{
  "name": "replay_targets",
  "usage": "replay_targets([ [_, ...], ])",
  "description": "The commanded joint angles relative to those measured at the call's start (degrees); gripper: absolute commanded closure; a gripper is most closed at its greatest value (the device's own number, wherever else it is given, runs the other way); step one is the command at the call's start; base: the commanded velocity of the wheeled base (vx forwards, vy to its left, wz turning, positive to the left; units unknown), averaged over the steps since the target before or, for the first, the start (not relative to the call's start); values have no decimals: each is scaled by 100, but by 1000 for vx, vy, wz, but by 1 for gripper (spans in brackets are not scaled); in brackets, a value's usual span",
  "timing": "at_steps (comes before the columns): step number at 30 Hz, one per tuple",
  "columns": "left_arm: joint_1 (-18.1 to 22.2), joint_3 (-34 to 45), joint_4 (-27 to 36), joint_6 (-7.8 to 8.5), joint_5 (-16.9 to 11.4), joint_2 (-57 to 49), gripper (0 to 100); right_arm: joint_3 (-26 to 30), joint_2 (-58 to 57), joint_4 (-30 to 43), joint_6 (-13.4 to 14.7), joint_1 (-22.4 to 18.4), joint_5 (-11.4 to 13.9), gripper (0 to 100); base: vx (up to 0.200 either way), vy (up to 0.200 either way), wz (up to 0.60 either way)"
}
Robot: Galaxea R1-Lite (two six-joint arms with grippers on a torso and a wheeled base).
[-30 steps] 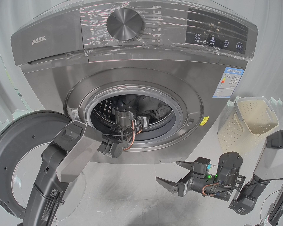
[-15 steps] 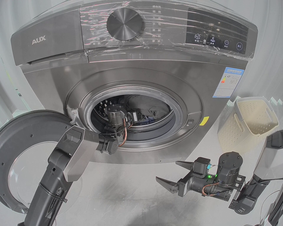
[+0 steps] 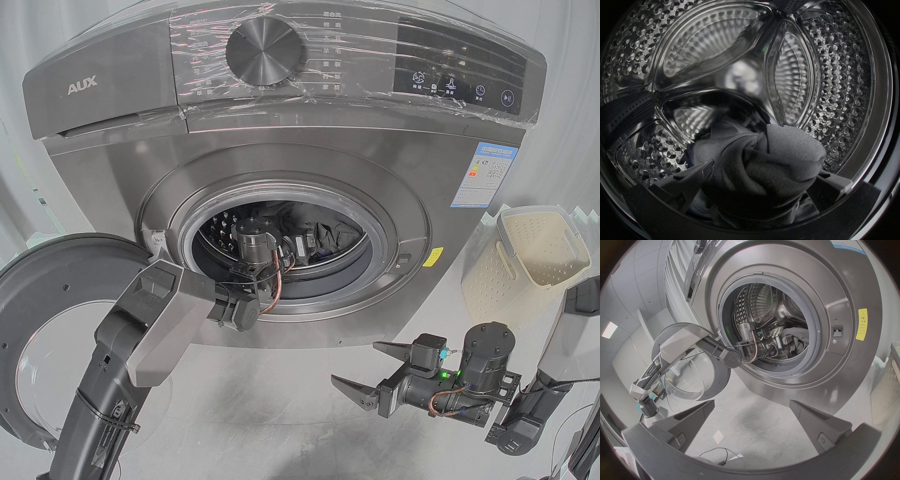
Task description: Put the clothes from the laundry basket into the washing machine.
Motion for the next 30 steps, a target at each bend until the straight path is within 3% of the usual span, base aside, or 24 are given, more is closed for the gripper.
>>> replay_targets([
  [1,-150,1113,-91,73,-3,-809,0,6,-12,-2,-1,-2,1,0,0,0,0],
  [2,-211,1605,-117,126,-20,-1073,0,6,-21,-2,-1,-11,1,0,0,0,0],
  [8,-405,2712,-381,284,-64,-1521,0,15,-38,-2,-1,-20,1,0,0,0,0],
  [12,-449,3108,-442,302,-73,-1697,0,15,-38,-2,-1,-29,1,0,0,0,0],
  [17,-633,4224,-653,328,-240,-2215,0,50,-74,-2,-1,-55,10,0,0,0,0],
  [22,-1064,5472,-1497,328,-284,-2655,0,86,-364,-2,-1,-134,19,0,0,0,0],
  [30,-1600,7529,-2534,240,-73,-3938,0,428,-1049,-2,-1,-424,-16,0,0,0,0],
])
